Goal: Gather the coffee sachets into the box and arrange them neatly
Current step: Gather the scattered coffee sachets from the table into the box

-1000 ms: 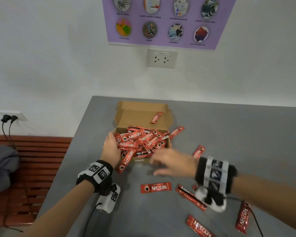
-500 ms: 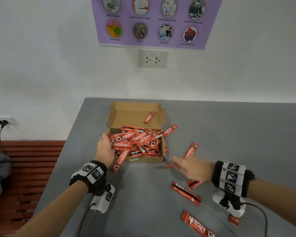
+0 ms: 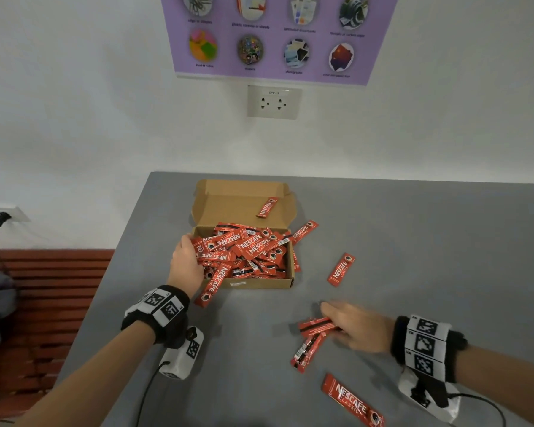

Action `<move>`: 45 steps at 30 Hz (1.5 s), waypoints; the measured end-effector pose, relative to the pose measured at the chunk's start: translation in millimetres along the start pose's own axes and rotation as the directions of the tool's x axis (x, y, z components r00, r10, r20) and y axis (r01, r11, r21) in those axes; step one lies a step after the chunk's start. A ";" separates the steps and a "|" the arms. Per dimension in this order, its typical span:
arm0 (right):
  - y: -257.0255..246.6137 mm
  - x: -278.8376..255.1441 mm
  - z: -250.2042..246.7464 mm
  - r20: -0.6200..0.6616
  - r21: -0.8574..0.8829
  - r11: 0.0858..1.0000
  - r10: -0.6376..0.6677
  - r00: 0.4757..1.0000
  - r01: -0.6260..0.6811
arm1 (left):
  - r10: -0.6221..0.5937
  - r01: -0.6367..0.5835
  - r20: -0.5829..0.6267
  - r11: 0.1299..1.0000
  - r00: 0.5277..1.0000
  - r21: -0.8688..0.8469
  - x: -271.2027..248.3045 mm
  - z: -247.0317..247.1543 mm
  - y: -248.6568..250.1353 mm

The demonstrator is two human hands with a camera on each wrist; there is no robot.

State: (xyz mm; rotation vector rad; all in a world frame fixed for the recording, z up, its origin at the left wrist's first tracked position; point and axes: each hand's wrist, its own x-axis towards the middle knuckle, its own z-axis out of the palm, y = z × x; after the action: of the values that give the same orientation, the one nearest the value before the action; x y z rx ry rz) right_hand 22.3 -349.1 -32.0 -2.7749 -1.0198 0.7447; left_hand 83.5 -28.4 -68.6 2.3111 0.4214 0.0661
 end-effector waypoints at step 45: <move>-5.7 -31.5 8.8 0.076 0.143 0.989 0.019 0.997 -0.029 | 0.016 -0.017 0.003 1.000 1.000 0.016 2.5 2.1 -4.7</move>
State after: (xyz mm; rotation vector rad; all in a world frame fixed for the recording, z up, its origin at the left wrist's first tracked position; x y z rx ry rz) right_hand -5.9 -365.2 -25.3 -2.6588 -0.9065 0.8934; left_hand 85.0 -26.0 -73.5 2.3301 0.4027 0.0678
